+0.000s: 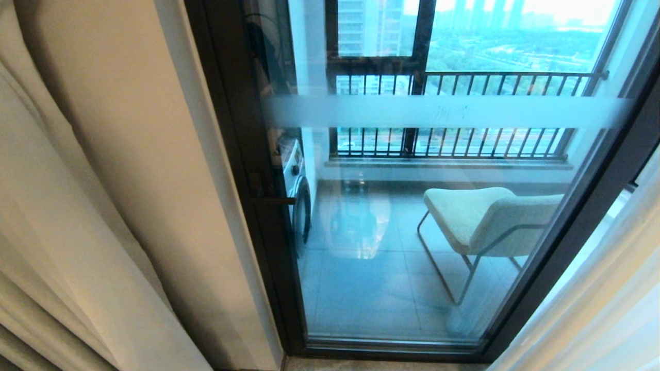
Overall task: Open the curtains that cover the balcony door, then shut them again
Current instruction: Pull the inner curtains open on both sides
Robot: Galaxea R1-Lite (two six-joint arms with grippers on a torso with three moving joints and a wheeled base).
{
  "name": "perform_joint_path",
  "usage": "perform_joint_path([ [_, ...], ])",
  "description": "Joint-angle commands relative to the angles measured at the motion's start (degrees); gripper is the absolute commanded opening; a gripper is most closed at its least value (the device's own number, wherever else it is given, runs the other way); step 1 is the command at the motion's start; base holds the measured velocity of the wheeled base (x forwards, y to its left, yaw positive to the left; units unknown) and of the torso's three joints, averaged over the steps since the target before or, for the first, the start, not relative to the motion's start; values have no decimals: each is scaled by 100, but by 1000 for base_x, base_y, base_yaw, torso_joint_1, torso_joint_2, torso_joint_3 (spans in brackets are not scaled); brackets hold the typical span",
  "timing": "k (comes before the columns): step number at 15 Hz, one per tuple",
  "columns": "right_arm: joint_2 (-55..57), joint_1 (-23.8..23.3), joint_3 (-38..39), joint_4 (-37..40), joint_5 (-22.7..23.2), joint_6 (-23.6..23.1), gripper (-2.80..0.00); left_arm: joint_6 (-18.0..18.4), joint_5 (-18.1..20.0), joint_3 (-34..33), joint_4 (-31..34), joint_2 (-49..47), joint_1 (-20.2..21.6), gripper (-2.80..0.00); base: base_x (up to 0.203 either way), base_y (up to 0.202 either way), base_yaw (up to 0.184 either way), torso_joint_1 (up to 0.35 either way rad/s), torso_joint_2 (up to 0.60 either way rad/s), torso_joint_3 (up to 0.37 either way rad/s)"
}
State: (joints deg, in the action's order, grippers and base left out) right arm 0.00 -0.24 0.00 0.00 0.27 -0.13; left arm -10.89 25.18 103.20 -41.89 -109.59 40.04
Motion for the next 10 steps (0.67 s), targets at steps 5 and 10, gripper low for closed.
perform_joint_path([
  [5,0,-2,0,0,1,-4,-280,-19,13,95,-13,-19,-163,-280,0,0,0,0,0,0],
  [10,0,-2,0,0,0,-4,-280,-60,13,92,-37,-54,-110,0,0,0,0,0,0,0],
])
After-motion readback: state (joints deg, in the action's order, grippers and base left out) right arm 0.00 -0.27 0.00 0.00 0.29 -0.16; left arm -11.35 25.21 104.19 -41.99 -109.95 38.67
